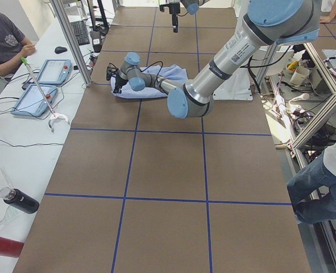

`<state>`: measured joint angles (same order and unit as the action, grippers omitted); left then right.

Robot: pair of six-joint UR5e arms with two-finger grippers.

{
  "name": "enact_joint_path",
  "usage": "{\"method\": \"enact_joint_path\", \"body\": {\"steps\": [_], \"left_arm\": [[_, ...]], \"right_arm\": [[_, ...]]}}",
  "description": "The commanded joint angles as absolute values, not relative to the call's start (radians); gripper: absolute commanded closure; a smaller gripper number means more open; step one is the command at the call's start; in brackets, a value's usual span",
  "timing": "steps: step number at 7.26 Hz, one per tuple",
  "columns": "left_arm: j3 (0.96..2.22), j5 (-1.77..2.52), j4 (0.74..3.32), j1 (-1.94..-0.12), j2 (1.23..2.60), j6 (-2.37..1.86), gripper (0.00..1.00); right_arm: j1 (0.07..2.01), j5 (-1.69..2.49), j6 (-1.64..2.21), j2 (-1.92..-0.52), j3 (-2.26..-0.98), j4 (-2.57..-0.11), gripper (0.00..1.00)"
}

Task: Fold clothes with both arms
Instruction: 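Drag the grasped shirt edge away from the robot with the left gripper, then move the right gripper to the shirt side edge while the left arm withdraws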

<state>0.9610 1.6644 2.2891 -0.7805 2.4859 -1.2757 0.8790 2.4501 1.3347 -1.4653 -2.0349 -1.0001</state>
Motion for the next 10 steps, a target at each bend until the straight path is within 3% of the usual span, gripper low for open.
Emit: {"method": "enact_joint_path", "body": {"steps": [1,2,5,8,10], "left_arm": [[0.962,1.660,2.298,-0.781,2.488,-1.272,0.00],[0.991,1.663,2.292,-0.784,2.464,-1.255,0.00],[1.335,1.747,2.278,-0.796,2.198,-1.209,0.00],[1.562,1.790,2.177,-0.804,2.044,-1.209,0.00],[1.592,1.825,2.142,-0.807,2.037,-1.213,0.00]], "right_arm": [[0.867,2.373,1.324,-1.460,-2.025,-1.000,0.00],[0.847,2.329,1.324,-1.441,-2.019,-1.006,0.00],[0.662,2.118,1.341,-1.413,-1.975,-1.091,0.00],[0.588,1.968,1.457,-1.208,-1.895,-1.375,0.00],[0.546,1.913,1.462,-1.180,-1.870,-1.442,0.02]]}}
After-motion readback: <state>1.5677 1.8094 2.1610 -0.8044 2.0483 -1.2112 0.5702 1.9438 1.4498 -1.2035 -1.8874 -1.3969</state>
